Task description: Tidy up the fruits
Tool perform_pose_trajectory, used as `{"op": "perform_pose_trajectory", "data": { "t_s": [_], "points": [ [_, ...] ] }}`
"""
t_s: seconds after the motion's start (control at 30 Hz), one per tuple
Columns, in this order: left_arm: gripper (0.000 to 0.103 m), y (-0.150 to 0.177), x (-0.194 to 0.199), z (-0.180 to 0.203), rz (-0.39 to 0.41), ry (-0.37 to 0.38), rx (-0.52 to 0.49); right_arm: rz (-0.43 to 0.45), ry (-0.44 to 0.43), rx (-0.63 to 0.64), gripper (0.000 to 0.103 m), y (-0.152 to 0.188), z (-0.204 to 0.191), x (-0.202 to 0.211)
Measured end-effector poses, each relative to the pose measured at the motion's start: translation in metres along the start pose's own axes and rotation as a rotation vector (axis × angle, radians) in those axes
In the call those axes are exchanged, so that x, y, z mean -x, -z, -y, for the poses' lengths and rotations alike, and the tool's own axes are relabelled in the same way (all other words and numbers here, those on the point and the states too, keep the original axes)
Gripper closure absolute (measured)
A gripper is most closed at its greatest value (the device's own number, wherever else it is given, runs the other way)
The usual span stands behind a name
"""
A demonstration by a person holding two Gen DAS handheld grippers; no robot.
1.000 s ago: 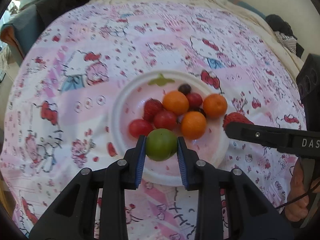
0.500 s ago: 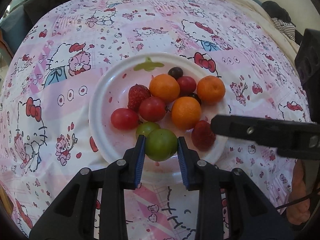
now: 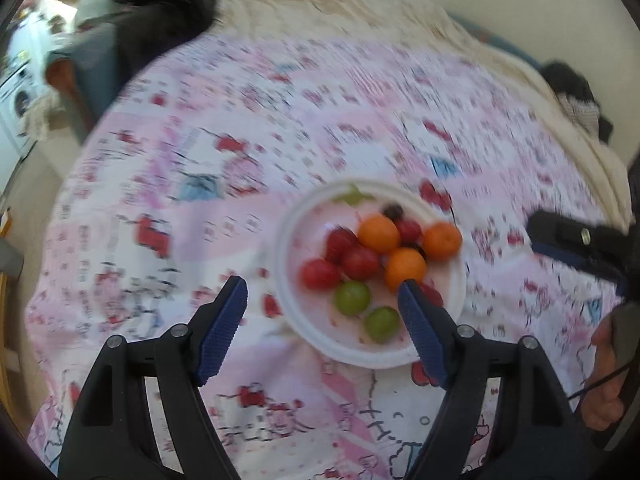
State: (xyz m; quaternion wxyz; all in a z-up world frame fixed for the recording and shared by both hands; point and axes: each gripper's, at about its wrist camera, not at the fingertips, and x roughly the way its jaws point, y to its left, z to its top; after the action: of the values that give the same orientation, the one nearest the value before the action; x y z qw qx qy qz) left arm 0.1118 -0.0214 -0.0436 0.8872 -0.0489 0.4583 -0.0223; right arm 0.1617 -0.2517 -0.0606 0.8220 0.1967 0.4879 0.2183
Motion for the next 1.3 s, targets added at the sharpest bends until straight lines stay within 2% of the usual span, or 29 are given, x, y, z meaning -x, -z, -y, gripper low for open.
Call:
{"op": "perform_pose_trajectory", "data": {
  "t_s": [0.1,0.23,0.3,0.37,0.53,0.63,0.77,0.83,0.93,1.03,1.3],
  "points": [
    [0.028,-0.004,0.024,-0.006,0.065,-0.003,-0.002,0.058,0.025,0.033,0.012,0.005,-0.008,0.016],
    [0.028,-0.001,0.055,-0.01,0.154,-0.045,-0.01,0.131,0.04,0.1,0.011,0.016,-0.023,0.038],
    [0.028,0.004,0.065,-0.013,0.165,-0.054,0.004,0.158,0.057,0.133,0.008,0.022,-0.031,0.046],
    [0.028,0.012,0.073,-0.014,0.168,-0.054,0.005,0.195,0.092,0.167,0.0,0.032,-0.037,0.057],
    [0.027,0.034,0.084,-0.012,0.163,-0.065,0.005,0.256,0.159,0.214,0.0,0.059,-0.047,0.072],
    [0.027,0.043,0.092,-0.01,0.17,-0.066,0.005,0.263,0.196,0.243,0.0,0.072,-0.052,0.073],
    [0.01,0.057,0.103,-0.008,0.198,-0.082,0.005,0.291,0.234,0.262,0.0,0.087,-0.06,0.076],
    [0.009,0.062,0.108,-0.008,0.21,-0.085,0.013,0.293,0.236,0.255,0.0,0.093,-0.062,0.077],
    [0.0,0.068,0.111,-0.01,0.225,-0.09,0.024,0.296,0.237,0.242,0.0,0.102,-0.064,0.078],
    [0.0,0.074,0.112,-0.008,0.249,-0.118,0.011,0.29,0.248,0.272,0.0,0.109,-0.069,0.074],
    [0.0,0.079,0.103,-0.012,0.227,-0.119,0.015,0.302,0.281,0.307,0.0,0.117,-0.076,0.067]
  ]
}}
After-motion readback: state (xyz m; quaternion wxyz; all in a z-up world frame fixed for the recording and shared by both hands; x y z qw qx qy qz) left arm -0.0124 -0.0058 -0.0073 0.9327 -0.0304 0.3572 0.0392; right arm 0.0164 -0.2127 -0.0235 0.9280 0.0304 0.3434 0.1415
